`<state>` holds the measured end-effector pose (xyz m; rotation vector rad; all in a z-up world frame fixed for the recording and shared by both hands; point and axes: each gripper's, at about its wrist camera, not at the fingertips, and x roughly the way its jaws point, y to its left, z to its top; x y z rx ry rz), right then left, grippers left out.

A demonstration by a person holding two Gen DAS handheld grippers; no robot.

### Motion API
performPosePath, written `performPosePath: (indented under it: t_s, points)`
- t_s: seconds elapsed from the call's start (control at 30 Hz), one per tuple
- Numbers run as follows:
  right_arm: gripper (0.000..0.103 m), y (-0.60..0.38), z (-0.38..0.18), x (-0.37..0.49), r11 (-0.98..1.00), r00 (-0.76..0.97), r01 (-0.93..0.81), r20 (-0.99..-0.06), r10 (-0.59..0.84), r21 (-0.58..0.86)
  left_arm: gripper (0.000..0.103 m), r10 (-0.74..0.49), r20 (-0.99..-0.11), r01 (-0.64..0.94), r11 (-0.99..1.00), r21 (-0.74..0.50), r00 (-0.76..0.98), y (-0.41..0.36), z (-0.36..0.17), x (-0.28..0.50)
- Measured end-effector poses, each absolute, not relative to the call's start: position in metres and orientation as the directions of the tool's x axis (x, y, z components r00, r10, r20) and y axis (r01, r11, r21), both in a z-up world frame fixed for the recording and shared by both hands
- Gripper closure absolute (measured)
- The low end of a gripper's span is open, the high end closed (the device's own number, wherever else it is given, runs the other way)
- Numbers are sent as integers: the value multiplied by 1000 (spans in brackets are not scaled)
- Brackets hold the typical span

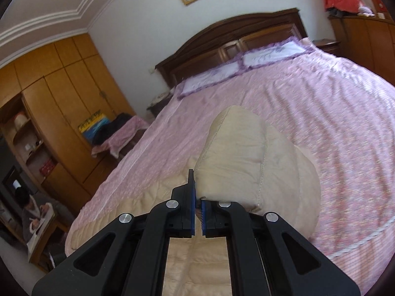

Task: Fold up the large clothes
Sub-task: 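Fold the held sleeve across the jacket body and open the right gripper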

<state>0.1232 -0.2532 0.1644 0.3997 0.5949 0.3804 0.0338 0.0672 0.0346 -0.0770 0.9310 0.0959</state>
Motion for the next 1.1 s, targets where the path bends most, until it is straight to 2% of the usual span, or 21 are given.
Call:
performPosePath:
  t_s: [0.53,0.77,0.87,0.97,1.03,1.1]
  points:
    - [98,-142,42,170,868,556,-176,-680,477,465,3,90,-813,-214,976,-44,575,117,20,27]
    - [98,-127,3,179,878,491,-132,-740,460,459,3,93,-816,-229,972,-50,571,123,16,26]
    - [96,-130,0,181,870,484,-124,-736,473,478,3,90,-817,-225,973,-50,570,122,16,26]
    - [80,-134,5,177,857,483,-121,-725,491,500,3,87,-816,-219,974,-49,571,120,16,27]
    - [55,-138,12,171,848,494,-129,-709,504,514,3,82,-815,-215,975,-53,573,118,17,28]
    - [49,-140,21,162,850,508,-142,-699,502,508,3,80,-815,-208,977,-51,574,116,17,30]
